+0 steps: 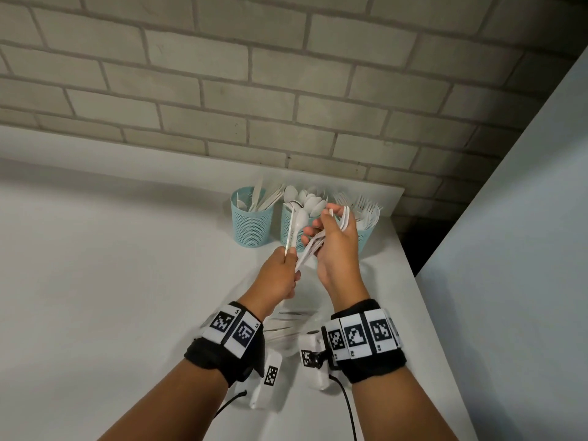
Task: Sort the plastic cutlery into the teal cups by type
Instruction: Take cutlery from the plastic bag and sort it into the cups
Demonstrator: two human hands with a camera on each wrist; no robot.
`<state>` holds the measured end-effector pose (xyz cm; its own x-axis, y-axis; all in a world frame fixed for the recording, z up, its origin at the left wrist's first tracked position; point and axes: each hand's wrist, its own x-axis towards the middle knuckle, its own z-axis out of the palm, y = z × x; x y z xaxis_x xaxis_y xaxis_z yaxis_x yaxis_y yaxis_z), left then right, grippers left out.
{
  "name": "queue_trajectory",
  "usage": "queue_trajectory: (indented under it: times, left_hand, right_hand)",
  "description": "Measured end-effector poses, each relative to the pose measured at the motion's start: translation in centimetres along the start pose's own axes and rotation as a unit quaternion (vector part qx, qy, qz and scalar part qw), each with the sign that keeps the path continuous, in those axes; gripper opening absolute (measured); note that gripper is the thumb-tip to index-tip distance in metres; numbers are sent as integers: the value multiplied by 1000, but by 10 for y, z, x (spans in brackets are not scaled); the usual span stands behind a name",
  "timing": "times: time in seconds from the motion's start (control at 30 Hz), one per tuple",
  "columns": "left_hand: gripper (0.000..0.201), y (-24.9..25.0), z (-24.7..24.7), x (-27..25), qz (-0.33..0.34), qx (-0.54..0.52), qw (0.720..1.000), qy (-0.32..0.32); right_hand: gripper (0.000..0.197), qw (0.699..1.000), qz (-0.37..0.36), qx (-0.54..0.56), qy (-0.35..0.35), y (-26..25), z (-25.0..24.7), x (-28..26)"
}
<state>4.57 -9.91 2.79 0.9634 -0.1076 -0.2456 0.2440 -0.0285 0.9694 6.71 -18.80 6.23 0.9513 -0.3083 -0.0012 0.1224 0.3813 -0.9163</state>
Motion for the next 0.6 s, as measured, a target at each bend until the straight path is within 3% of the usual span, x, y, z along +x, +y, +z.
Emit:
queue_trajectory:
  times: [0.13,0.27,0.43,0.6]
  left_hand:
    - [23,4,3,7,15,44,999,-4]
    - [21,15,6,19,20,48,998,-21]
    - [18,24,12,32,40,52,997,-36]
    - [14,23,16,42,52,44,997,-46]
  right_hand:
    - [15,999,-2,34,31,-15,-7,25]
    - [15,987,-93,62,112,-48,-16,57]
    - [17,957,-238,-15,162,-67,-21,94]
    - [18,938,-283,-96,177,-45,-26,130]
